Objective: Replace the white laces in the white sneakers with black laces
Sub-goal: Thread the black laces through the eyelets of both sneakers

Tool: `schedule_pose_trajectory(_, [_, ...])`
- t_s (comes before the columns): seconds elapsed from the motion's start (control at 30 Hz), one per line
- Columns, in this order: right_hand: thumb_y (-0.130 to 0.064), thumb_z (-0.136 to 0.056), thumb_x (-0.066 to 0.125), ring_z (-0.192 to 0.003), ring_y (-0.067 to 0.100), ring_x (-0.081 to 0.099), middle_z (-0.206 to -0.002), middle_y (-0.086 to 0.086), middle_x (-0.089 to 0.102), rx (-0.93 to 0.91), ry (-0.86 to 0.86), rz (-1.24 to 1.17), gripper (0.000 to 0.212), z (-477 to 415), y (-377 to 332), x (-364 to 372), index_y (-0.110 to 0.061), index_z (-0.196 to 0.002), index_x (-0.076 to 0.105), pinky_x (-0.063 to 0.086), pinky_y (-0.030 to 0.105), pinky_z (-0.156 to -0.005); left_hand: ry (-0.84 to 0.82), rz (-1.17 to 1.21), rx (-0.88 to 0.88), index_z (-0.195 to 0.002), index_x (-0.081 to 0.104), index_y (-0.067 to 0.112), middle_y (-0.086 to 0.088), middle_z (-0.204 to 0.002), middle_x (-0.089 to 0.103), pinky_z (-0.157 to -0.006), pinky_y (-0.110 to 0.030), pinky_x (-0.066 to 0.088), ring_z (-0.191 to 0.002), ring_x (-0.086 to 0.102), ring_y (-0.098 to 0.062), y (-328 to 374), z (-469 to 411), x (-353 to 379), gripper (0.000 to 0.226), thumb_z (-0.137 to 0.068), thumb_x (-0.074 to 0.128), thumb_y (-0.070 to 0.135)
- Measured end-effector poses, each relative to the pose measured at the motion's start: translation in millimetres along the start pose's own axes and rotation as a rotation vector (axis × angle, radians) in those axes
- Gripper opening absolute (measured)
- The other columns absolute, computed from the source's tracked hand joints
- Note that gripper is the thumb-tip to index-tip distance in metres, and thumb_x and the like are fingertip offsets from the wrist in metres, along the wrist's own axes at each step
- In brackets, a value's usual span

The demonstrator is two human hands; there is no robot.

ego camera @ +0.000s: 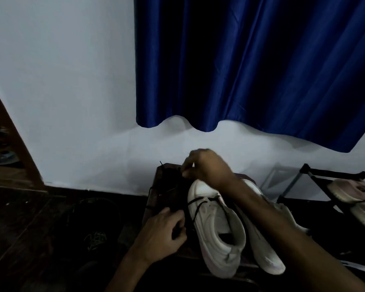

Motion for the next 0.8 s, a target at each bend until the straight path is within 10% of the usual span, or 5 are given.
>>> schedule_pose_trajectory(0.33, [-0.013,-0.072,0.083,-0.066,0.002,0.062,-0.070,-0.006,0.071,0.255,0.223,-0.295,0.017,24.5,41.3,-29.6,-0.016,-0.082,0.070,0.044,0.014,-0.066,0.191,-0.256,0.109,-0.114,0.059,0.026,0.003,-0.097,0.059,-0.071,-0.035,0.052,-0.084,0.059,-0.020,7.0,1.7,-15.9,0.025,-0.090,0.050,0.029])
schedule_pose_trajectory(0.6, [-0.021,-0.071,0.085,-0.063,0.005,0.062,-0.066,-0.009,0.069,0.301,0.251,-0.471,0.012,49.8,28.6,-36.3,-0.019,-0.070,0.073,0.047,0.020,-0.064,0.459,0.369,-0.054,-0.126,0.061,0.017,0.009,-0.124,0.059,-0.099,-0.014,0.038,-0.120,0.052,-0.003,25.8,-54.5,-64.6,0.031,-0.100,0.045,0.020])
schedule_pose_trajectory(0.8, [-0.023,-0.069,0.086,-0.060,0.006,0.059,-0.062,-0.012,0.067,0.352,0.335,-0.435,0.014,69.7,40.6,-31.0,-0.017,-0.070,0.073,0.047,0.023,-0.062,0.246,0.870,-0.200,-0.085,0.073,0.016,0.002,-0.064,0.065,-0.054,-0.023,0.046,-0.051,0.054,-0.012,35.7,-89.1,-36.2,0.022,-0.098,0.054,0.012])
Point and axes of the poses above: each hand's wrist, its own z-axis away from the middle knuckle, its own x-axis out of the palm, y = z × x, the point moved 7 cm from there along -z, towards the middle knuckle
